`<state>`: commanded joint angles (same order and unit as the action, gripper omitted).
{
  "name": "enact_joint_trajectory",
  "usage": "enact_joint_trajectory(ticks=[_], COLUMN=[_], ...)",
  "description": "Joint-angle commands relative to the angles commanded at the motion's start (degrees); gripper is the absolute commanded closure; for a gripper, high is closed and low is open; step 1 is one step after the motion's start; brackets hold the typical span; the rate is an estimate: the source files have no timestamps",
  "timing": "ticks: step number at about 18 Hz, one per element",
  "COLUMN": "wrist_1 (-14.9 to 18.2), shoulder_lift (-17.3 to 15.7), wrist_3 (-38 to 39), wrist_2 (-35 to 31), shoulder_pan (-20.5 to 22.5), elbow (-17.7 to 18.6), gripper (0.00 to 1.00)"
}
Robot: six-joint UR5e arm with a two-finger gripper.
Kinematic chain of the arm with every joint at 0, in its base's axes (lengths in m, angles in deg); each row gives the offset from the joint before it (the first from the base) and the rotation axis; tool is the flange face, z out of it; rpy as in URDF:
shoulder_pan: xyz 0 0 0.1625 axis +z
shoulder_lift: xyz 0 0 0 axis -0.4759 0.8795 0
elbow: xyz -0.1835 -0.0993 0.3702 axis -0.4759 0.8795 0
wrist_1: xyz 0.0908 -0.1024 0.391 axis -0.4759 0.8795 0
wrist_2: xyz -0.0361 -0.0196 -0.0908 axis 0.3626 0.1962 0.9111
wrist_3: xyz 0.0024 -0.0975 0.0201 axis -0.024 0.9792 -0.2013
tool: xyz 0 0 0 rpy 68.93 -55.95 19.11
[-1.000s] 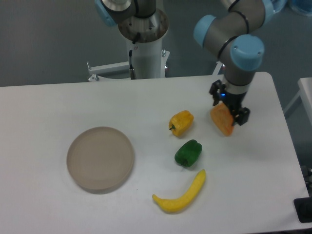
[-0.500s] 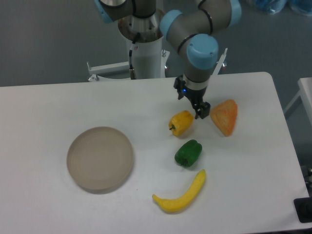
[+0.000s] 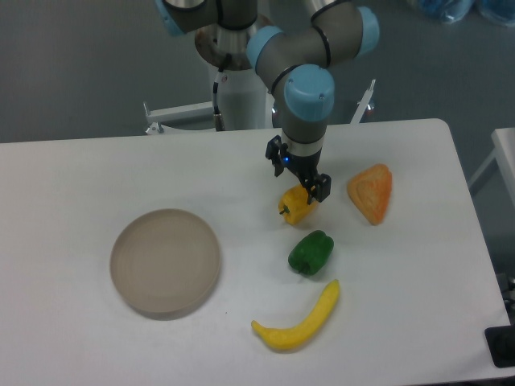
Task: Pick up the yellow pepper from the table
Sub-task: 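Lower the gripper onto the yellow pepper and close on it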
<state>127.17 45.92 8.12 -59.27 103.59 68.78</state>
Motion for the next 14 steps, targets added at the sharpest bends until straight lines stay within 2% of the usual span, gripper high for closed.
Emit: enact_joint_trajectory(ticks=[10, 13, 14], wrist_1=[-0.62, -0.62, -0.62], shoulder_lift=[0.27, 0.88, 1.15], wrist_3=[0.27, -0.26, -0.26], wrist_2=[0.00, 0.00, 0.00], shoulder_pan=[0.62, 0.53, 0.62], elbow=[3.60, 3.61, 3.52], gripper=[0.00, 0.00, 0.15])
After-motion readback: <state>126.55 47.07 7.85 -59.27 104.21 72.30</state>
